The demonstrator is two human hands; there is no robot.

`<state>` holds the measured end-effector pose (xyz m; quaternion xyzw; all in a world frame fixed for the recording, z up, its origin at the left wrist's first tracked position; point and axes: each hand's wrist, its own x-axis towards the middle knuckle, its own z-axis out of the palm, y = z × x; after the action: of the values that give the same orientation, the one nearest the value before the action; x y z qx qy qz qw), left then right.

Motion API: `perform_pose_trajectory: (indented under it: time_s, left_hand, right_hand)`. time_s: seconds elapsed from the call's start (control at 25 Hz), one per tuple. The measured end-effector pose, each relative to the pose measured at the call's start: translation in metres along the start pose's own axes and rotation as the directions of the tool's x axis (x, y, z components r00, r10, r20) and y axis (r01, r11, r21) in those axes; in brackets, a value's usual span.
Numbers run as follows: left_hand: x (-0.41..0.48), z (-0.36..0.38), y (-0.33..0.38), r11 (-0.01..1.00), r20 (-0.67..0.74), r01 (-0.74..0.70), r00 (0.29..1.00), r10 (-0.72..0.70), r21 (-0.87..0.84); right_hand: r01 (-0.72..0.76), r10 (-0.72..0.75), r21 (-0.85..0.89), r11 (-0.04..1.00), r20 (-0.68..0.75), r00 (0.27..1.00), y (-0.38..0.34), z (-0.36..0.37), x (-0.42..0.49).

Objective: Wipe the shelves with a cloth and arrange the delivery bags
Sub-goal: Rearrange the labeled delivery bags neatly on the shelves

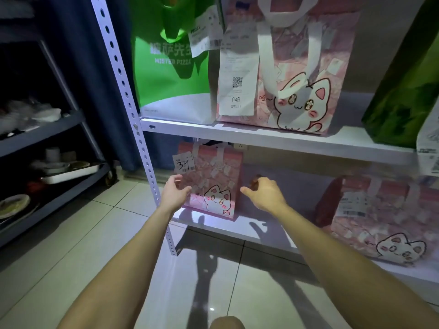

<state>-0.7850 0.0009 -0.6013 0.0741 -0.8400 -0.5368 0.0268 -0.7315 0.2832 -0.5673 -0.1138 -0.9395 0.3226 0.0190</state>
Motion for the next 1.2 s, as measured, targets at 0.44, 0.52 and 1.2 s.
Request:
perform_pose_trajectory:
  time_s: [0.44, 0.52, 1.2]
  left_hand:
    - [0.064, 0.005, -0.063, 0.991, 0.006, 0.136, 0.991, -0.136, 0.013]
    - [0.052, 0.018, -0.063, 0.996, 0.038, 0.088, 0.995, -0.088, 0.015]
    - [-0.032, 0.125, 0.0, 0.948, 0.363, -0.216, 0.924, 0.12, 0.235]
  right_hand:
    - [-0.04, 0.042, 0.084, 0.996, -0.023, 0.999, 0.008, 0.09, 0.042]
    - [-0.056, 0.061, 0.093, 0.994, -0.056, 0.997, 0.024, 0.077, 0.034]
    - [-0.364, 0.348, -0.131, 0.922, -0.135, 0.928, 0.122, -0.043, -0.024]
